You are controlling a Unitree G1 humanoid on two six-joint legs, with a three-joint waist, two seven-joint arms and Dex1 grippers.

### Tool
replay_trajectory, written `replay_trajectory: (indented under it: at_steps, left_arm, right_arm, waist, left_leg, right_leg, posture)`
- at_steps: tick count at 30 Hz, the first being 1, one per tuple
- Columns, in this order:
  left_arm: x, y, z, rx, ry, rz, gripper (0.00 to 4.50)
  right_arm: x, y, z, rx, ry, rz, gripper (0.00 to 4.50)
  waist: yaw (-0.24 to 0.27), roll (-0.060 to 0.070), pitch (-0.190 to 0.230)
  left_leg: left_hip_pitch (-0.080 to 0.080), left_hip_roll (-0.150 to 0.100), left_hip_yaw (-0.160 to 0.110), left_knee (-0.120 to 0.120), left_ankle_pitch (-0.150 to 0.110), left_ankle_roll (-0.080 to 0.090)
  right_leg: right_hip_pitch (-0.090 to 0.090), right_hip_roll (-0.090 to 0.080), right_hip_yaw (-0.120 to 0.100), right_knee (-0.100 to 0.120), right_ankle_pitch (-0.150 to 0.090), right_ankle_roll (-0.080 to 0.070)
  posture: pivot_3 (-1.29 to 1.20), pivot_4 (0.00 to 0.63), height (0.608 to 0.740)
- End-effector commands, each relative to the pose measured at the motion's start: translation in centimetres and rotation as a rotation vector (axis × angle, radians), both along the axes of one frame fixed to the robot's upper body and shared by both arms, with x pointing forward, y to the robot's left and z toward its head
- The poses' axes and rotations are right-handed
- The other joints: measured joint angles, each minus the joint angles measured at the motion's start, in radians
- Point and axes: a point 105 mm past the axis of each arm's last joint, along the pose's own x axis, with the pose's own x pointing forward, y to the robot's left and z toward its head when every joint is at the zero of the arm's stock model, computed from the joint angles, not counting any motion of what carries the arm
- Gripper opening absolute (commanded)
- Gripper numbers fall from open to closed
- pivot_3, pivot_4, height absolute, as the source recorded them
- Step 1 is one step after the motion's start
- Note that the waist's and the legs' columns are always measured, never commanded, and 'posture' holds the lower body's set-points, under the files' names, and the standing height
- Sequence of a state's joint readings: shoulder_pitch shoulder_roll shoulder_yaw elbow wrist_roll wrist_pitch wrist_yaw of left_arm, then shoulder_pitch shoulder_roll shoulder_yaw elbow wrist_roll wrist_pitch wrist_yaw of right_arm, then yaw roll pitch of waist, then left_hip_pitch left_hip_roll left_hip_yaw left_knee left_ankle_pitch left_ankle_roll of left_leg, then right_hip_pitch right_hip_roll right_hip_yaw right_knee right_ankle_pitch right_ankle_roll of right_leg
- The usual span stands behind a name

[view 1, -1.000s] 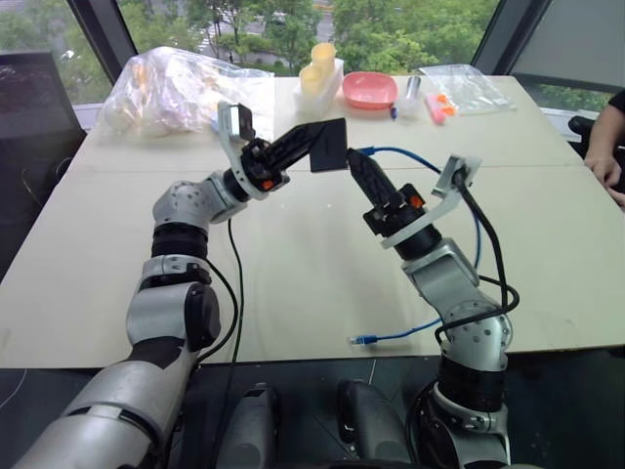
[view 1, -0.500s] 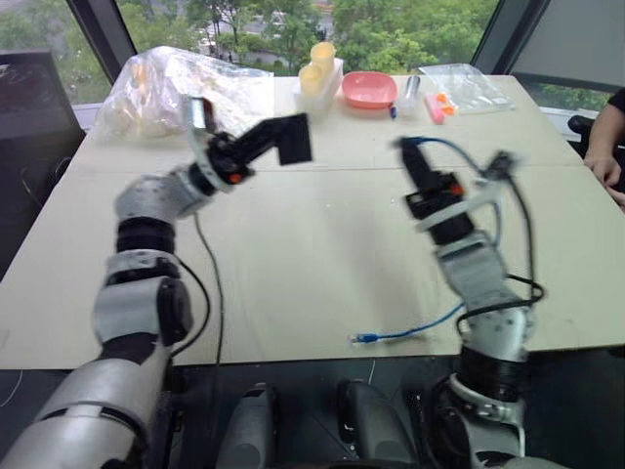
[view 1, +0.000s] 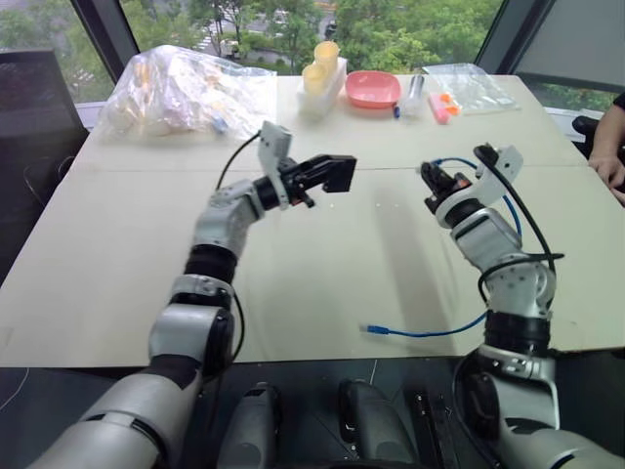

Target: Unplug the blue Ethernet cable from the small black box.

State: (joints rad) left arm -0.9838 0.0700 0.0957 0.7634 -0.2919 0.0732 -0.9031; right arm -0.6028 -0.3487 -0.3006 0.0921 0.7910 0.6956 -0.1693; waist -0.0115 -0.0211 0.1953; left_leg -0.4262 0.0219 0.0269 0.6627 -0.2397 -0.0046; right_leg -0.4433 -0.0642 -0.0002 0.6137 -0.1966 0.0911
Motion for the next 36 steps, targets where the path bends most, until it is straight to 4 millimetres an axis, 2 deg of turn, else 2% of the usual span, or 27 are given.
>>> replay_trajectory:
  at_steps: [1, 2, 4, 5, 11, 12, 17, 21, 23, 29, 31, 32, 34, 36]
  left_arm:
    - [0.1, -0.9, 0.1, 0.015, -0.093, 0.077, 0.54]
    - [0.1, -1.1, -0.1, 0.017, -0.097, 0.09, 0.54]
    - [0.0, -1.7, -0.9, 0.036, -0.108, 0.106, 0.54]
    - [-0.2, -2.1, -1.3, 0.046, -0.115, 0.106, 0.54]
    - [-0.3, -3.2, -3.0, 0.07, -0.114, 0.148, 0.54]
    - [-0.2, -3.0, -3.2, 0.074, -0.103, 0.156, 0.54]
    - [0.0, -2.3, -4.9, 0.114, -0.069, 0.182, 0.54]
    - [-0.4, -2.2, -5.9, 0.146, -0.078, 0.171, 0.54]
    - [-0.7, -2.3, -5.9, 0.124, -0.074, 0.155, 1.54]
    - [-0.9, -2.0, -6.0, 0.148, -0.102, 0.148, 3.58]
    - [-1.1, -1.8, -5.5, 0.196, -0.166, 0.15, 4.3]
    - [-1.0, -1.3, -4.1, 0.184, -0.192, 0.16, 4.46]
    - [-1.0, -0.5, -1.8, 0.15, -0.209, 0.173, 4.46]
    - [-1.3, 1.7, 0.6, 0.108, -0.197, 0.183, 4.46]
  right_arm:
    - [0.6, -0.2, 0.1, -0.13, 0.039, 0.009, 0.12]
    - [0.7, -0.2, -0.2, -0.148, 0.053, 0.011, 0.12]
    - [0.8, -0.3, -1.3, -0.185, 0.108, 0.013, 0.85]
    - [0.7, -0.2, -1.7, -0.206, 0.122, 0.026, 1.07]
    - [-0.2, 0.4, -2.1, -0.258, 0.134, 0.1, 4.15]
    - [-0.7, 0.7, -1.8, -0.254, 0.124, 0.135, 4.47]
    - [-4.9, 4.4, -0.4, -0.2, 0.006, 0.394, 4.47]
    - [-6.4, 5.1, -0.8, -0.18, -0.025, 0.42, 4.47]
    - [-6.5, 5.1, -0.9, -0.18, -0.034, 0.406, 4.5]
    - [-6.6, 5.6, -1.2, -0.207, -0.053, 0.4, 4.5]
    - [-6.8, 5.7, -1.3, -0.218, -0.055, 0.407, 4.5]
    - [-7.0, 5.7, -1.2, -0.228, -0.065, 0.418, 4.5]
    - [-7.5, 5.6, -1.0, -0.238, -0.083, 0.435, 4.5]
    - [-8.1, 5.1, -0.7, -0.253, -0.111, 0.445, 4.5]
  waist:
    - [-0.004, 0.0, 0.0]
    - [-0.004, 0.0, 0.0]
    - [-0.004, 0.0, 0.0]
    - [-0.003, 0.001, 0.0]
    - [0.002, 0.0, 0.0]
    - [0.003, 0.001, 0.0]
    - [0.0, 0.001, 0.0]
    - [0.0, 0.001, 0.0]
    - [0.001, 0.001, 0.0]
    - [0.001, 0.001, 0.0]
    - [0.0, 0.001, 0.0]
    - [0.0, 0.001, 0.0]
    - [0.0, 0.001, 0.0]
    - [0.0, 0.001, 0.0]
  left_leg:
    - [0.0, 0.0, 0.0, 0.0, -0.001, 0.001]
    - [0.001, 0.001, 0.0, 0.0, -0.001, 0.001]
    - [0.001, 0.001, 0.0, 0.0, -0.001, 0.001]
    - [0.001, 0.001, 0.0, 0.0, -0.001, 0.001]
    - [0.0, 0.001, 0.0, 0.001, -0.001, 0.001]
    - [0.0, 0.001, 0.0, 0.001, -0.001, 0.001]
    - [0.0, 0.001, -0.001, 0.001, -0.001, 0.002]
    - [0.001, 0.002, -0.001, 0.001, -0.001, 0.002]
    - [0.001, 0.002, -0.001, 0.001, -0.001, 0.002]
    - [0.001, 0.002, -0.001, 0.002, -0.001, 0.002]
    - [0.001, 0.002, -0.001, 0.002, -0.001, 0.002]
    - [0.001, 0.002, -0.001, 0.002, -0.001, 0.002]
    - [0.001, 0.002, -0.001, 0.002, -0.001, 0.002]
    - [0.001, 0.002, -0.001, 0.002, -0.001, 0.002]
  right_leg:
    - [0.0, 0.001, 0.0, 0.0, 0.0, 0.0]
    - [0.0, 0.001, 0.0, 0.0, 0.0, 0.0]
    - [0.0, 0.003, 0.0, 0.001, 0.0, 0.0]
    - [0.0, 0.003, 0.0, 0.001, 0.0, 0.0]
    - [0.0, 0.002, 0.0, 0.0, 0.0, 0.001]
    - [0.0, 0.002, 0.0, 0.0, 0.0, 0.001]
    - [0.0, 0.002, 0.0, 0.0, 0.0, 0.001]
    - [0.001, 0.002, 0.0, 0.0, 0.0, 0.001]
    - [0.001, 0.002, -0.001, 0.0, 0.0, 0.0]
    - [0.001, 0.002, 0.0, 0.0, 0.0, -0.001]
    - [0.001, 0.002, 0.0, 0.0, 0.001, -0.001]
    - [0.001, 0.002, 0.0, 0.0, 0.001, -0.001]
    - [0.001, 0.002, 0.0, 0.0, 0.001, -0.001]
    - [0.001, 0.002, 0.0, 0.0, 0.001, -0.001]
  posture:
    - [0.0, 0.15, 0.74]
    - [0.0, 0.15, 0.74]
    - [0.0, 0.15, 0.74]
    - [0.0, 0.15, 0.74]
    - [0.0, 0.15, 0.74]
    - [0.0, 0.15, 0.74]
    - [0.0, 0.15, 0.74]
    - [0.0, 0.15, 0.74]
    - [0.0, 0.15, 0.74]
    - [0.0, 0.15, 0.74]
    - [0.0, 0.15, 0.74]
    - [0.0, 0.15, 0.74]
    - [0.0, 0.15, 0.74]
    - [0.0, 0.15, 0.74]
